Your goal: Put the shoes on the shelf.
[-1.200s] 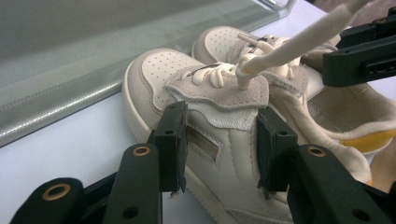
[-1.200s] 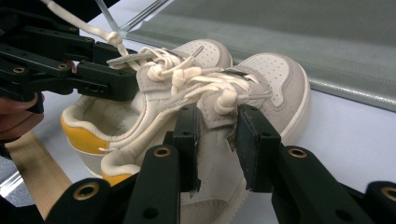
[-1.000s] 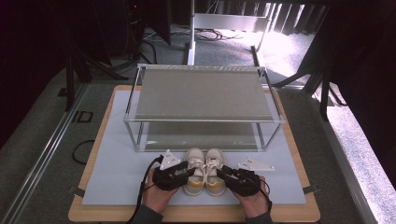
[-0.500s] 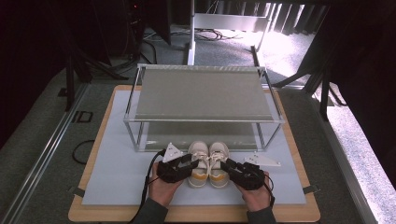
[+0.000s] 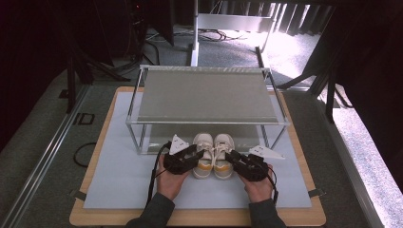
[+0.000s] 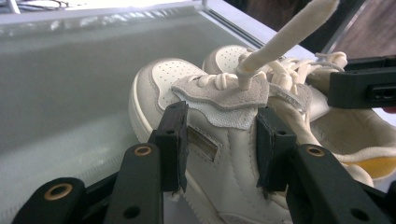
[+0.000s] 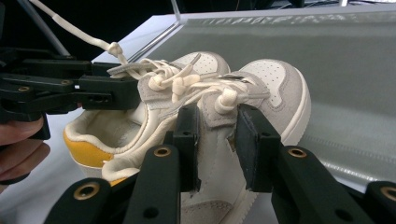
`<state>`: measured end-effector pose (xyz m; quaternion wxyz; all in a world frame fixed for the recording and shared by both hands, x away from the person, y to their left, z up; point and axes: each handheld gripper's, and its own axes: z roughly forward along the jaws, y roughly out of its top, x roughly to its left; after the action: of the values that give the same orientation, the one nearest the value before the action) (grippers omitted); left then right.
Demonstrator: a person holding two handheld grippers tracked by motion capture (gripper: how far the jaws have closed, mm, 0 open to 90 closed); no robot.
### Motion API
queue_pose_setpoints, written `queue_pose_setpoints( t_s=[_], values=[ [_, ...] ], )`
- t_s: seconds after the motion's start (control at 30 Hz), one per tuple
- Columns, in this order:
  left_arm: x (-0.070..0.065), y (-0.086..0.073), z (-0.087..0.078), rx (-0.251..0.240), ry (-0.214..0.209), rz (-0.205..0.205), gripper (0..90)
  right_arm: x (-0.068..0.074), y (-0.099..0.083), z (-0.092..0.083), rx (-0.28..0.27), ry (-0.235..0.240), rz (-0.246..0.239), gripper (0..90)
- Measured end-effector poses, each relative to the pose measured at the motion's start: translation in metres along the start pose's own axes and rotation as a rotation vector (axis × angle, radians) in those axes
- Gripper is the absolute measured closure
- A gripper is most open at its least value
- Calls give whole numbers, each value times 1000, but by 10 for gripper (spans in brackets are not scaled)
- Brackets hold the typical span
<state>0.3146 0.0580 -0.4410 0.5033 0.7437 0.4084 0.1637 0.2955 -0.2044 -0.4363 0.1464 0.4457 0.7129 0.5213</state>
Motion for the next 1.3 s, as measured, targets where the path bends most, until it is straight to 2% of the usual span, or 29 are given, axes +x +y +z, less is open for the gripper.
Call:
queue_pose_setpoints(
  t_s=[0.1, 0.27, 0.47, 0.7, 0.8, 0.9, 1.2, 1.3],
  values=[
    [2, 2, 6, -14, 21, 7, 600, -5, 3, 5, -9, -4, 4, 704],
    [2, 3, 18, -42, 53, -5, 602, -12, 6, 14, -22, -17, 9, 705],
    [3, 8, 27, -58, 76, 12, 603, -19, 8, 19, -38, -29, 15, 705],
    [2, 10, 34, -102, 137, 33, 608, -26, 11, 26, -65, -18, 15, 705],
    [2, 11, 38, -110, 161, 41, 610, -27, 12, 31, -65, -17, 31, 706],
    [4, 11, 42, -116, 174, 32, 611, -30, 12, 36, -67, -17, 37, 705],
    [7, 8, 51, -124, 179, 23, 611, -34, 10, 43, -74, -26, 40, 705],
    [8, 7, 54, -121, 168, 3, 611, -36, 10, 42, -79, -30, 38, 705]
  ],
)
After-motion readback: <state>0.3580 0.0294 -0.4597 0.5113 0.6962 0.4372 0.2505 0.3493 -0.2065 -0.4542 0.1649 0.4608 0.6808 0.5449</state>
